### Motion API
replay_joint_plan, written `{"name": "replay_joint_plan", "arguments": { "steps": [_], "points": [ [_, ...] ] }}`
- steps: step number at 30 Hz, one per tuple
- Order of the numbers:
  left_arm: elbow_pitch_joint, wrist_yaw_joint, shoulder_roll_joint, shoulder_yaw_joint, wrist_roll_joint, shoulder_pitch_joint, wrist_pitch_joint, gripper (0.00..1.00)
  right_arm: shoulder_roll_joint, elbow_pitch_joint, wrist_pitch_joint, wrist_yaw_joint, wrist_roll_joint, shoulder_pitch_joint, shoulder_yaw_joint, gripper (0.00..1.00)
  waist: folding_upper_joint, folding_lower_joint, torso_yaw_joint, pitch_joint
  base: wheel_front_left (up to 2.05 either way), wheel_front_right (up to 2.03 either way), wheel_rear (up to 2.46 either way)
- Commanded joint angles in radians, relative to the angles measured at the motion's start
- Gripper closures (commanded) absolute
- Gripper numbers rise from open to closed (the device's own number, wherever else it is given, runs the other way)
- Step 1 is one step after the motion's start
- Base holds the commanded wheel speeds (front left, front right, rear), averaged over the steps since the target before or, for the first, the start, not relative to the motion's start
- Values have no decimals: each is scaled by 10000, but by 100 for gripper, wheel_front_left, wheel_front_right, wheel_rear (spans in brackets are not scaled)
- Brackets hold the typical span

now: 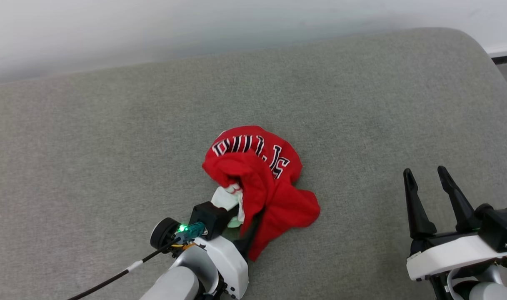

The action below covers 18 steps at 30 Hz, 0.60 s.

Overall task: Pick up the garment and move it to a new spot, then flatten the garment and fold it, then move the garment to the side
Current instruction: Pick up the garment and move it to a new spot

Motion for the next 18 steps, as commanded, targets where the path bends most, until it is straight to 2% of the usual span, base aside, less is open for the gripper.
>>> {"name": "replay_joint_plan", "arguments": {
  "steps": [1,5,10,18],
  "points": [
    [-233,95,42,14,55,102,-43,0,3,47,-54,-3,-74,-170,22,0,0,-1,110,-138,0,0,0],
    [-847,337,127,104,173,230,-322,0,3,121,-9,-3,-100,-120,49,0,0,-1,330,-532,0,0,0],
    [-1488,843,186,338,298,469,-755,0,3,185,118,-3,-116,219,-15,0,0,-1,668,-1299,0,0,0],
    [-1900,2089,462,1172,300,1168,-1133,0,3,-10,384,-3,-140,704,83,0,0,-1,1153,-2067,0,0,0]
  ]
}}
